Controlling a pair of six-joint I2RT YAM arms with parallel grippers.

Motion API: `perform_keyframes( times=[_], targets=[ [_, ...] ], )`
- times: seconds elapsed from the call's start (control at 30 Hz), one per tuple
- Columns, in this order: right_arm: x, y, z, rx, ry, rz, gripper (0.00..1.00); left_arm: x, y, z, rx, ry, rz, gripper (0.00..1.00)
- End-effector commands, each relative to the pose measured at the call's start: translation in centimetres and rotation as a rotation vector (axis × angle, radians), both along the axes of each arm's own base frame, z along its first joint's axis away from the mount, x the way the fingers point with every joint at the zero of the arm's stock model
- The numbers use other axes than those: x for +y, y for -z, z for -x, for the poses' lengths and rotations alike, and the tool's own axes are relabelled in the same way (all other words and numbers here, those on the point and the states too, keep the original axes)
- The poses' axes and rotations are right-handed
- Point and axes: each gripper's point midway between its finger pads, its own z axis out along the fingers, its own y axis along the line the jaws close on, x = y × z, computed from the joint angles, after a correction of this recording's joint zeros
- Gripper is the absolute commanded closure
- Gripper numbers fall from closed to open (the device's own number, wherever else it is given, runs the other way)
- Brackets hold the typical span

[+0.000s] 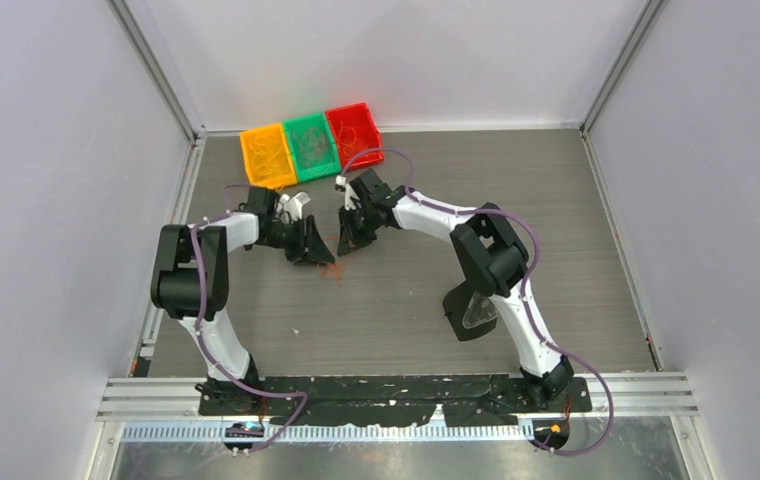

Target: Untangle the cables

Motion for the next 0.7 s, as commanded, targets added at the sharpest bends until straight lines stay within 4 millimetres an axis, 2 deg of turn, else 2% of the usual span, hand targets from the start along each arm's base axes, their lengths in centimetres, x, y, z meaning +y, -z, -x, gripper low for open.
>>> perform_keyframes(
  times=[0.0, 0.1, 0.23, 0.43, 0.67],
  targets=[
    [1.4, -4.0, -0.5, -0.017, 0.006, -0.136, 0.95, -0.4, -0.7, -1.0, -0.064, -0.004, 0.02, 0.54],
    [1.4, -5.8, -0.6, -0.007, 0.033, -0.194, 0.94, -0.6, -0.9, -1.3, -0.085, -0.007, 0.027, 0.43],
    [1.7, -6.6, -0.2, 0.037, 0.057, -0.252, 0.95, -1.3, -1.3, -1.6, -0.102, 0.011, 0.035, 0.38],
    [2.3, -7.4, -0.3, 0.092, 0.096, -0.307, 0.95, -2.0, -1.1, -1.4, -0.124, 0.03, -0.001, 0.39],
    [2.5, -8.1, -0.4, 0.135, 0.126, -0.349, 0.95, -1.9, -0.8, -1.5, -0.13, 0.018, -0.023, 0.47]
  ],
)
